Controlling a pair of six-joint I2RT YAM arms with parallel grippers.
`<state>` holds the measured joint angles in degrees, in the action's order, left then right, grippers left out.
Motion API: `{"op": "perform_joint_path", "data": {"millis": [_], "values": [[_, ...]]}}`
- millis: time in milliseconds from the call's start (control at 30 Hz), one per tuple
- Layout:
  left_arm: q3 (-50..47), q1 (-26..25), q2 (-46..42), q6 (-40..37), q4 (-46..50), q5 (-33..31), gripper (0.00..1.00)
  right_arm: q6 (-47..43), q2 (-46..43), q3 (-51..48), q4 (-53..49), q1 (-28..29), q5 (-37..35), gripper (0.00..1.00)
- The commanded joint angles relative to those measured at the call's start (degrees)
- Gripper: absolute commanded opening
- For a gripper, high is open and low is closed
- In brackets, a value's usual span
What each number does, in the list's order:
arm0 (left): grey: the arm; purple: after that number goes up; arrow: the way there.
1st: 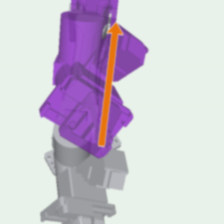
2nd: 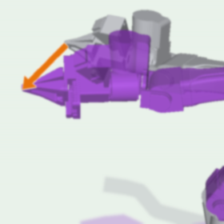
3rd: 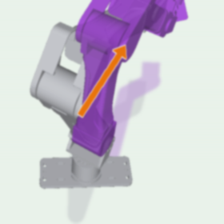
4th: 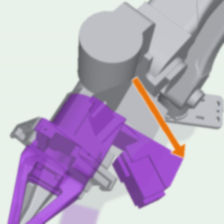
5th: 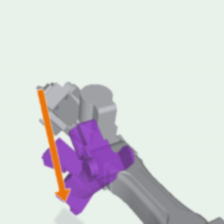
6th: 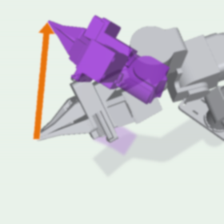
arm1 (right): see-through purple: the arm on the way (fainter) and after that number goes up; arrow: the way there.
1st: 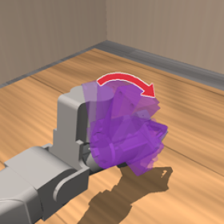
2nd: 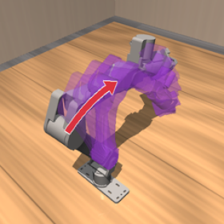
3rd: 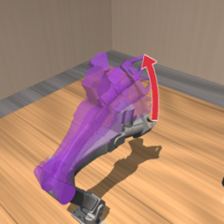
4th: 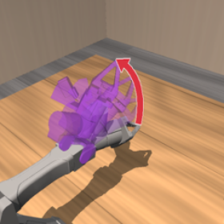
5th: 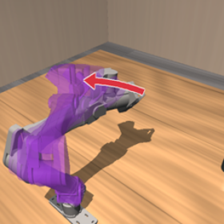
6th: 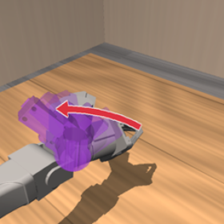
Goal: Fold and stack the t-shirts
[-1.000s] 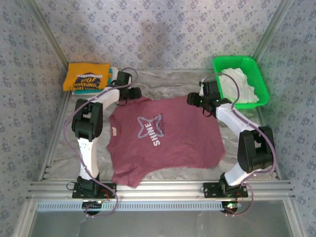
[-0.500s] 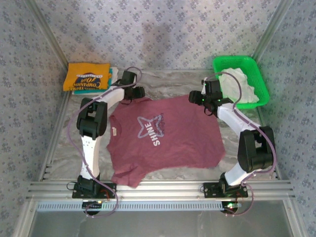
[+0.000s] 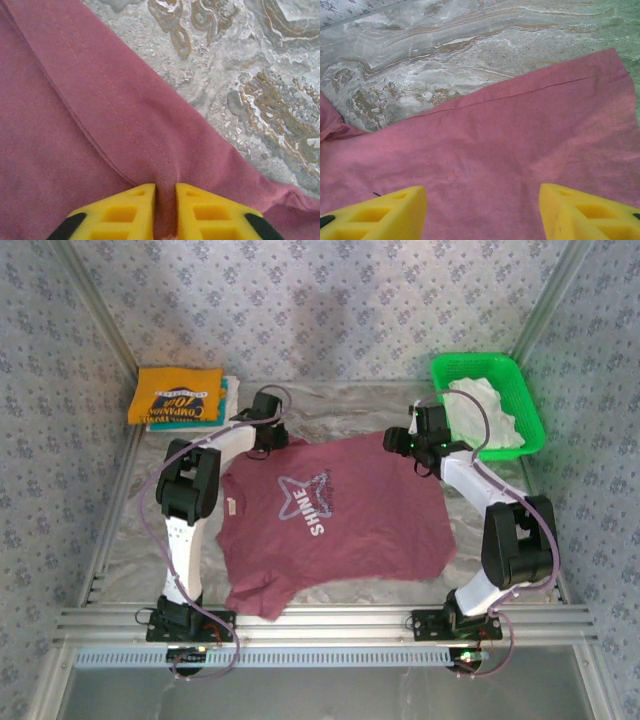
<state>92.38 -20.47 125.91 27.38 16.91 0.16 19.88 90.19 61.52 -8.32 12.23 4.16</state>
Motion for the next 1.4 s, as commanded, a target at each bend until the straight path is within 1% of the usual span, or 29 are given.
{"op": "perform_joint_path", "data": {"millis": [0,67,100,167,200,267,333,367,400,433,500,533,567,600,633,667,733,800,833,867,900,933,967,1033,1100,1200,1233,1267,1367], "values": [[3.2,-0.2,0.1,-0.6,2.2,-1.9,0.12,0.1,-0.5,-0.7,0.0,-0.3,0.7,0.63],[5.3,-0.3,0.4,-1.4,3.4,-3.2,0.11,0.1,-0.5,-0.5,-0.1,-0.4,0.7,0.63],[6.7,-0.4,0.7,-1.8,4.6,-4.0,0.08,0.1,-0.5,-0.4,-0.3,-0.4,0.8,0.63],[9.7,-0.4,1.5,-2.3,6.3,-5.1,0.06,0.2,-0.6,-0.3,-0.5,-0.4,0.9,0.63],[11.4,-0.4,2.2,-2.8,6.9,-5.2,0.03,0.3,-0.7,-0.3,-0.5,-0.4,0.9,0.63],[15.7,-0.4,4.3,-3.6,8.4,-5.3,0.02,0.4,-0.7,-0.3,-0.6,-0.4,1.0,0.63],[21.6,-0.8,7.1,-5.4,10.1,-5.5,0.05,0.5,-0.6,-0.3,-0.5,-0.4,1.0,0.63],[25.5,-1.0,9.2,-6.6,11.4,-5.3,0.12,0.7,-0.5,-0.3,-0.6,-0.4,1.1,0.63],[30.7,-1.3,12.0,-7.8,14.0,-5.0,0.28,0.8,-0.5,-0.3,-0.5,-0.5,1.3,0.63],[35.8,-1.6,14.7,-9.0,16.7,-4.9,0.38,0.9,-0.4,-0.3,-0.6,-0.5,1.5,0.63],[48.8,-2.4,20.8,-12.1,23.8,-5.5,0.39,1.5,-0.4,-0.3,-0.6,-0.5,1.6,0.63],[54.6,-2.8,23.2,-12.6,27.3,-6.9,0.43,1.6,-0.5,0.0,-0.7,-0.5,1.5,0.63],[60.7,-3.1,25.2,-13.0,31.1,-8.6,0.49,1.7,-0.6,0.1,-1.0,-0.5,1.4,0.63],[64.3,-3.5,25.9,-13.2,33.3,-10.4,0.52,1.6,-1.0,0.2,-1.3,-0.5,1.1,0.63],[65.1,-3.8,25.2,-13.1,34.1,-12.2,0.53,1.5,-1.3,0.3,-1.6,-0.5,0.7,0.63],[63.6,-4.0,23.1,-12.6,34.1,-13.6,0.53,1.3,-1.7,0.4,-1.9,-0.5,0.2,0.63],[53.8,-4.1,15.8,-11.7,29.3,-13.0,0.54,0.5,-2.1,0.7,-2.9,-0.2,-1.2,0.63],[34.6,-4.1,4.7,-10.0,16.8,-10.8,0.54,0.0,-1.7,1.3,-4.5,-0.2,-1.9,0.63],[24.5,-3.9,-2.5,-8.5,8.6,-9.5,0.55,-0.1,-1.2,1.5,-5.5,-0.2,-2.3,0.6],[13.8,-3.7,-7.0,-6.2,1.6,-8.8,0.55,0.0,-0.4,2.1,-6.6,-0.3,-3.0,0.59],[5.4,-3.4,-11.6,-4.1,-3.5,-8.1,0.53,0.1,0.7,2.7,-7.6,-0.5,-3.2,0.57],[-0.8,-3.0,-14.7,-2.5,-6.4,-7.2,0.51,0.1,1.9,3.4,-8.8,-0.7,-3.2,0.54],[-6.0,-2.5,-17.2,-0.7,-8.0,-6.5,0.5,0.3,3.4,4.5,-10.1,-1.0,-3.1,0.47],[-12.7,-1.5,-19.9,1.7,-7.6,-5.1,0.41,0.3,6.6,6.3,-12.7,-1.3,-2.1,0.33],[-17.2,-0.2,-21.0,2.4,-6.5,-3.8,0.28,0.2,9.7,10.2,-14.5,-1.3,-2.7,0.19],[-20.9,2.2,-20.6,3.1,-4.8,-3.2,0.19,0.7,14.4,14.2,-17.3,-1.4,-4.1,0.04],[-21.5,2.9,-20.2,3.4,-4.8,-2.6,0.15,0.8,15.9,15.8,-18.3,-1.6,-4.7,0.0],[-22.1,3.7,-19.6,3.8,-5.3,-2.1,0.13,1.0,17.8,17.4,-19.1,-1.7,-5.4,0.0],[-21.2,4.8,-17.1,3.0,-5.1,-2.1,0.13,3.3,22.7,21.3,-20.2,-2.0,-6.6,0.0]]}}
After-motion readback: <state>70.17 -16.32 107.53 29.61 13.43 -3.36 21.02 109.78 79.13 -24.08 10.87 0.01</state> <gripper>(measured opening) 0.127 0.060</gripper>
